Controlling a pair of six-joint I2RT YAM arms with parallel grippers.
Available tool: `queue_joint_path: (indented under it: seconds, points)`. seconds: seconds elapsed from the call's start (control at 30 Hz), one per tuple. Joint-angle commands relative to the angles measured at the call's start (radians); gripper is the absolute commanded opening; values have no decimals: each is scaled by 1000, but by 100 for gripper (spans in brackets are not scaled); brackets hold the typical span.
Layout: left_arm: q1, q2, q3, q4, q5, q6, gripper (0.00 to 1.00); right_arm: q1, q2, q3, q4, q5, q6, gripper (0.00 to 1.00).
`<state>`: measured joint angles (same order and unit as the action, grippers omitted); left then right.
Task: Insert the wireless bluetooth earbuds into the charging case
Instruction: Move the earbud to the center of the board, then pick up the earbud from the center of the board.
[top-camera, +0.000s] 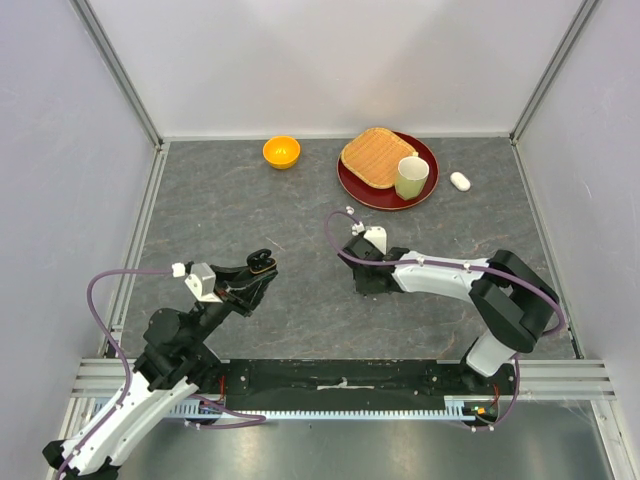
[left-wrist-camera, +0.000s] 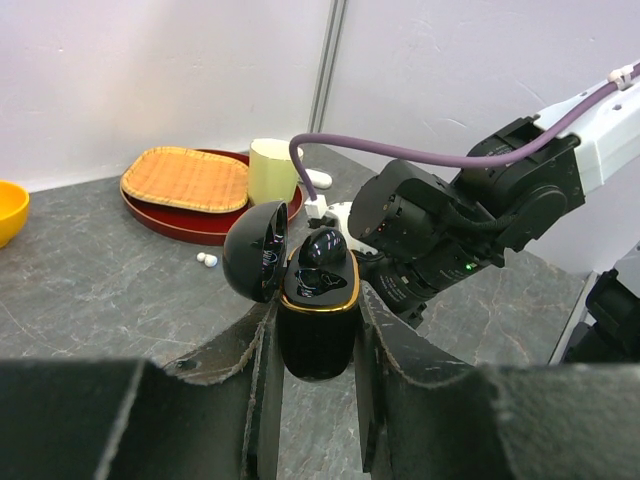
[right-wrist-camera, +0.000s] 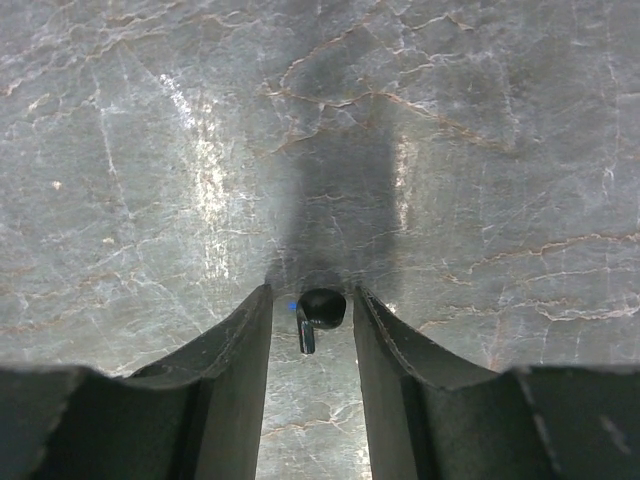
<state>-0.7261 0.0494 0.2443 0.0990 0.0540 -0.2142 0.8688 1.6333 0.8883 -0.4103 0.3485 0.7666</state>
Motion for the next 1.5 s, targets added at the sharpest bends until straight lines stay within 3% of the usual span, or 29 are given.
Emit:
queue_joint_path:
  seconds: [0.0, 0.23, 0.47, 0.83, 1.47]
  points:
    - [-2, 21, 35, 15, 3, 42, 2, 3, 65, 8, -96, -16, 138, 44]
    - [-3, 32, 36, 16, 10, 35, 2, 19, 146, 28, -150, -9, 286, 42]
    - [-3, 35, 33, 21, 7, 33, 2, 41, 120, 21, -173, 17, 355, 41]
    - [-4, 38, 32, 24, 4, 33, 2, 48, 111, 29, -177, 7, 343, 35]
    - [-3, 37, 32, 24, 7, 26, 2, 61, 102, 20, -196, 9, 346, 42]
